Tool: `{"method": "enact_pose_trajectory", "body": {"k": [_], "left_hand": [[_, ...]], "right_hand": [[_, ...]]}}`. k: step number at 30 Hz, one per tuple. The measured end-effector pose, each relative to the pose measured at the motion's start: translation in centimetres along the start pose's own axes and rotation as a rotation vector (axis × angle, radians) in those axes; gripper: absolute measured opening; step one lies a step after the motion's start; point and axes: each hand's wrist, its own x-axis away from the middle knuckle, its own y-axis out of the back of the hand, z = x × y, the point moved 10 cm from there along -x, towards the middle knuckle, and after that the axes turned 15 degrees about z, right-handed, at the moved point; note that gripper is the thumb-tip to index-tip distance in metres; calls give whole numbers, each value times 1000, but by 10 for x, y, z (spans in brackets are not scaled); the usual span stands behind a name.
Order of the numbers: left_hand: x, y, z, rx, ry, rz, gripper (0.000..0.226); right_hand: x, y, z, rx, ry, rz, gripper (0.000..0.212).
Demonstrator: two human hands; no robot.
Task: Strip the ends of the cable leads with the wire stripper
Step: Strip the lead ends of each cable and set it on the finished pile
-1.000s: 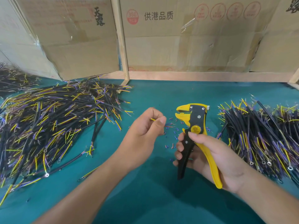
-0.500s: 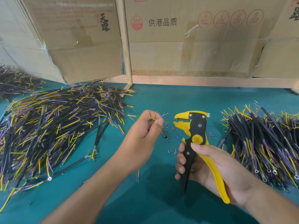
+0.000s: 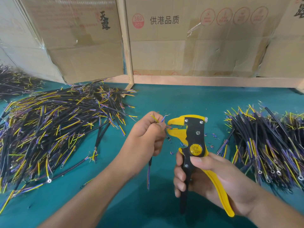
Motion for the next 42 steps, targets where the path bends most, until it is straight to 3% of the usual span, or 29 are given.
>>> {"method": "enact_pose_trajectory", "body": {"k": [15, 30, 32, 37, 42], "left_hand": [[0, -7, 9, 31, 44, 42, 19], [2, -14, 6, -52, 61, 63, 16], [4, -13, 1, -128, 19, 60, 16], [8, -9, -25, -662, -119, 17, 27], [8, -13, -30, -940, -153, 49, 43]], "right_hand": [[-1, -7, 0, 6, 19, 19, 35], [2, -1, -2, 16, 0, -104, 44], [2, -2, -2, 38, -1, -110, 46], [3, -2, -4, 81, -5, -142, 46], [12, 12, 3, 138, -33, -287, 47]]}}
